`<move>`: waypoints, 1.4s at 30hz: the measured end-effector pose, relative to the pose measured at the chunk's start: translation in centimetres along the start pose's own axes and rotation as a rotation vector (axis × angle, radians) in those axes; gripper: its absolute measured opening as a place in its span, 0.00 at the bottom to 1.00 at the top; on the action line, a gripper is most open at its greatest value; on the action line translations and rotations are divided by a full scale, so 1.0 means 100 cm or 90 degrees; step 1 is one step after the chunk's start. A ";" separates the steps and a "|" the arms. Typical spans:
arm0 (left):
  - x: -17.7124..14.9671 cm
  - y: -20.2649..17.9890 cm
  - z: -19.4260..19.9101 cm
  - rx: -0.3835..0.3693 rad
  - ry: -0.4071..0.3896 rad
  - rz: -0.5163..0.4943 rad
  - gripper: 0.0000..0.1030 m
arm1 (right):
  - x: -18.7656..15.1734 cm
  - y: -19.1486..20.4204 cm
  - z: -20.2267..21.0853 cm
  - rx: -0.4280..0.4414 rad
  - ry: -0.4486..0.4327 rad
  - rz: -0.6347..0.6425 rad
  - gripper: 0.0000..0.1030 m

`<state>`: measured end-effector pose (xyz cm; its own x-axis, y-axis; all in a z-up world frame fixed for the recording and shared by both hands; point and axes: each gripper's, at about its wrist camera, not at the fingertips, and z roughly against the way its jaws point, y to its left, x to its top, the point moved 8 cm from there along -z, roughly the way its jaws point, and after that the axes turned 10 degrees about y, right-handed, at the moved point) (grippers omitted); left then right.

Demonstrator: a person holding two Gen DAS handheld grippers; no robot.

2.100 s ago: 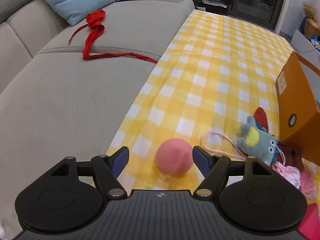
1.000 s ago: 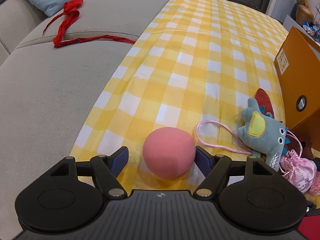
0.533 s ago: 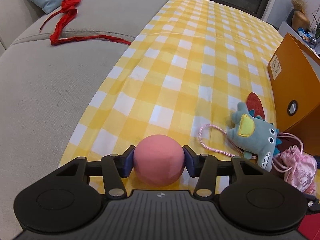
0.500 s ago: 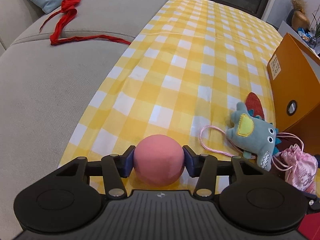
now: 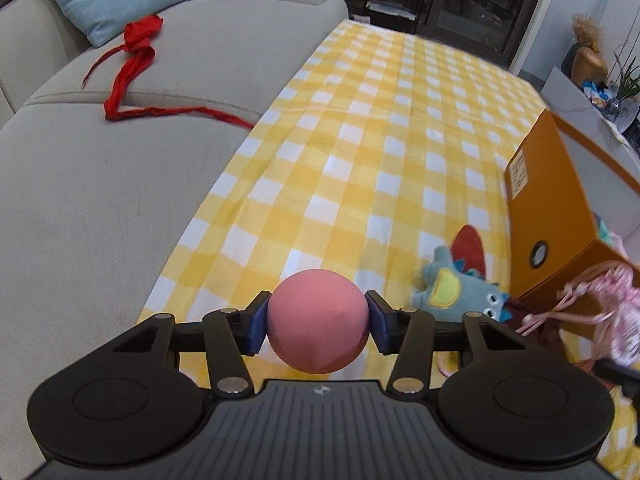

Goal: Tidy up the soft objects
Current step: 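Grasp the pink ball with the left tool while the right tool grasps the pink embroidered pouch, then carry the pink ball and pink pouch with both tools over the orange box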

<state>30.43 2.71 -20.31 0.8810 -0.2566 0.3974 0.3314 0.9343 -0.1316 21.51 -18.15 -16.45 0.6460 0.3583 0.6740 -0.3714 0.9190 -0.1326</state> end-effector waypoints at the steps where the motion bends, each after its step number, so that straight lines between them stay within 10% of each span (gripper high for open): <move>1: 0.001 -0.001 0.003 -0.003 -0.004 0.000 0.55 | 0.003 -0.004 0.006 -0.005 -0.012 -0.008 0.50; 20: 0.001 -0.043 0.059 -0.027 -0.045 -0.053 0.55 | 0.015 -0.097 0.058 -0.177 -0.051 -0.117 0.50; 42: 0.062 -0.237 0.105 -0.073 -0.104 -0.239 0.55 | -0.030 -0.214 0.103 -0.317 -0.062 -0.346 0.50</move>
<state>24.49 -18.40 -5.17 0.6305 -0.5227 0.5738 0.6623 0.7478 -0.0466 20.69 -40.59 -8.15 0.5822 -0.1627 0.7966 0.3446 0.9368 -0.0605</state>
